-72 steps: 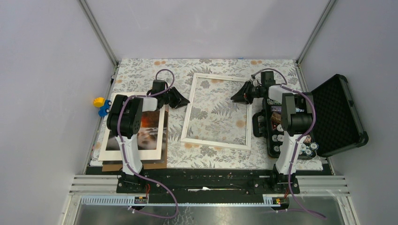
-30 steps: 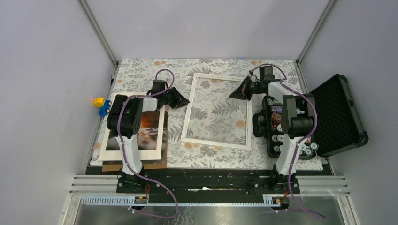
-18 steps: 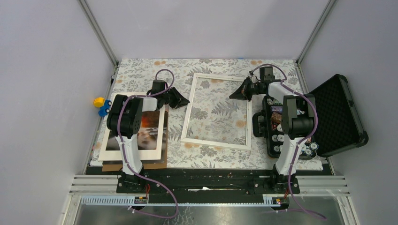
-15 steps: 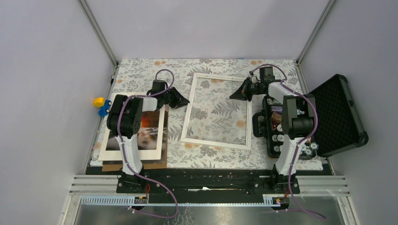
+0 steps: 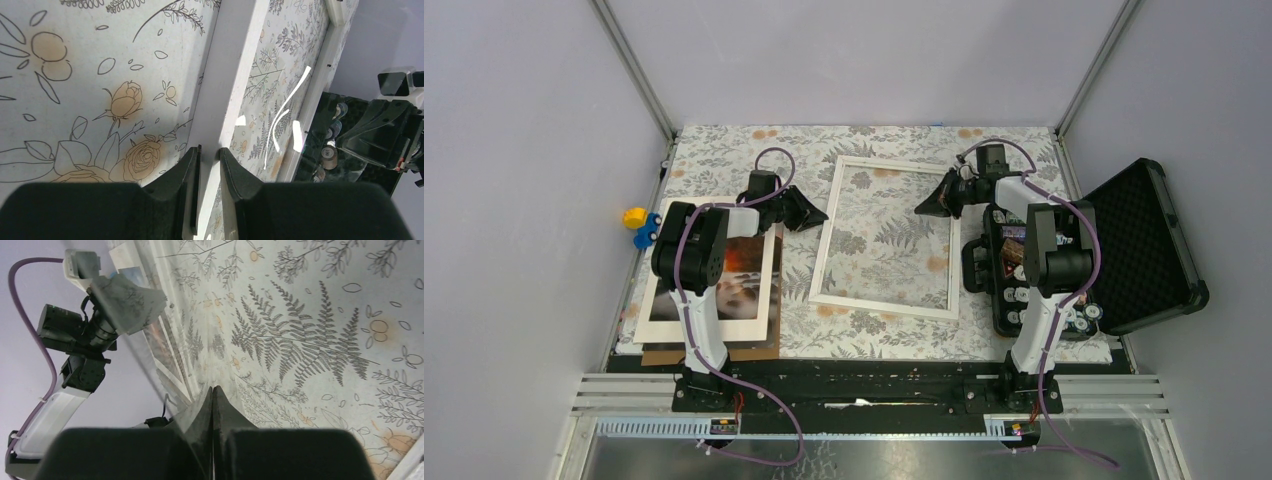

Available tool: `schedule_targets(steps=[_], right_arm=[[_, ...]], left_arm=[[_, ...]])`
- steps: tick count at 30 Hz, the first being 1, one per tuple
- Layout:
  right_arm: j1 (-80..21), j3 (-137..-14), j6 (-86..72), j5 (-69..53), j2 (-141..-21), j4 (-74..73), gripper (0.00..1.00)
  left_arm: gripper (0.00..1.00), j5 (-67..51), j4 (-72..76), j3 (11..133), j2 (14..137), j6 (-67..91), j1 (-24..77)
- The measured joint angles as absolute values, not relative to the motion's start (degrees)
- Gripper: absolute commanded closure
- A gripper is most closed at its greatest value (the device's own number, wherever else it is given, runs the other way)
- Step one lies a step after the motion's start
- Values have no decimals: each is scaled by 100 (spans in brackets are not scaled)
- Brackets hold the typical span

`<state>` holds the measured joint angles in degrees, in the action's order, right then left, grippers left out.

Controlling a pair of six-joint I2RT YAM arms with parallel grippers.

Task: Put the photo into the frame

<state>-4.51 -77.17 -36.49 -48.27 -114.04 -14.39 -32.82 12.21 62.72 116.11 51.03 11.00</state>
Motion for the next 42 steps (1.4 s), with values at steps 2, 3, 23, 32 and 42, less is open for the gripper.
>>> schedule_targets(steps=[2,3,23,32,42], right_arm=[[-451,-7651,-3636,-4722,-11404,-1437,100],[-451,-7609,-3629,-4678,-11404,-1435,100],[-543,-7397,-3273,-4606,-11056,-1485,86],[-727,-7371,-3474,-4351,-11015,-1466,84],[-829,-7424,-3809,-4283,-10921,-1479,100]], left_arm=[[77,-3282,1221,6272,11611,5105,1100],[77,-3282,1221,6272,11611,5105,1100],[77,-3334,1260,6272,11633,5109,1111],[77,-3339,1262,6272,11633,5113,1111],[77,-3343,1262,6272,11633,5131,1111]])
